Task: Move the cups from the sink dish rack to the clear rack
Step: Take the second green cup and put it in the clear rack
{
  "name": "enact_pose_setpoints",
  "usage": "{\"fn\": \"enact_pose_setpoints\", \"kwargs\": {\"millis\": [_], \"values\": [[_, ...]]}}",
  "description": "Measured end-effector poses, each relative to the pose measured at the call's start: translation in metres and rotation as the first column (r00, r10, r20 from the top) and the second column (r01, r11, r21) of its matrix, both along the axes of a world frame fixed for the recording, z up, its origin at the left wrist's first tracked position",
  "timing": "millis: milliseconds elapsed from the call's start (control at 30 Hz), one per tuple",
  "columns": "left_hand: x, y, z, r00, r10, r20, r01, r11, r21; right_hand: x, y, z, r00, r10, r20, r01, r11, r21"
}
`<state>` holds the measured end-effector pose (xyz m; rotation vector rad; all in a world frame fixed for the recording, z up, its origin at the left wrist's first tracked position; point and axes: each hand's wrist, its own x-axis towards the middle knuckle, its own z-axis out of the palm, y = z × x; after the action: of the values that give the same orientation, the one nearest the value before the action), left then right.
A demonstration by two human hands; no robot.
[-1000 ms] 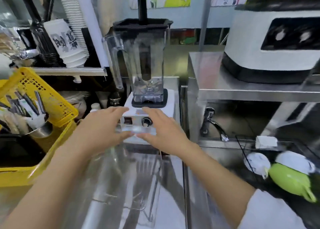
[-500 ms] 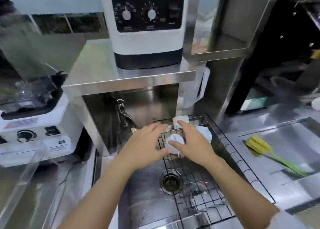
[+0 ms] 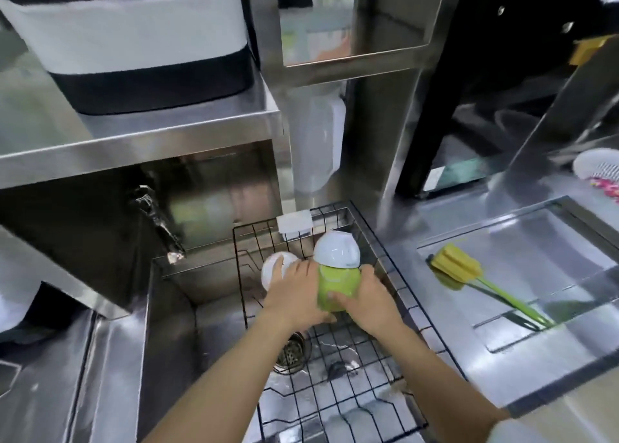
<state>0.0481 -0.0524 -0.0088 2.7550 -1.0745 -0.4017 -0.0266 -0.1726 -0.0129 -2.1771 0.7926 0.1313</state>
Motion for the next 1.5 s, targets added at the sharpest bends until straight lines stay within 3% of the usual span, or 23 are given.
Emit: {"fn": "enact_pose_setpoints", "kwargs": {"millis": [300, 467, 700, 1100, 1300, 1500], "values": [[-0.001, -0.021, -0.025, 0.995, 0.052, 0.088, -0.060, 0.994, 0.090, 0.009, 0.003, -0.018, 0.999, -0.038, -0.013, 0.038, 0.999, -0.022], [0.003, -0.025, -0.035, 0.990, 0.101, 0.099, -0.105, 0.994, 0.033, 0.015, 0.011, -0.018, 0.995, -0.075, -0.068, 0.067, 0.991, -0.119], [0.009, -0.016, -0.043, 0.994, 0.112, 0.018, -0.110, 0.987, -0.118, 0.017, 0.017, -0.019, 0.991, -0.130, -0.034, 0.126, 0.987, -0.102], [0.004, -0.028, -0.036, 0.980, 0.200, -0.010, -0.199, 0.970, -0.138, 0.017, 0.002, -0.006, 0.993, -0.071, -0.098, 0.066, 0.996, -0.053], [0.005, -0.031, -0.035, 0.973, 0.218, -0.071, -0.225, 0.970, -0.096, 0.023, -0.013, 0.013, 0.986, -0.116, 0.119, 0.134, 0.980, -0.150], [0.003, -0.027, -0.037, 0.979, 0.203, -0.018, -0.203, 0.970, -0.131, 0.036, -0.018, 0.014, 0.989, -0.065, 0.134, 0.085, 0.985, -0.150]]}}
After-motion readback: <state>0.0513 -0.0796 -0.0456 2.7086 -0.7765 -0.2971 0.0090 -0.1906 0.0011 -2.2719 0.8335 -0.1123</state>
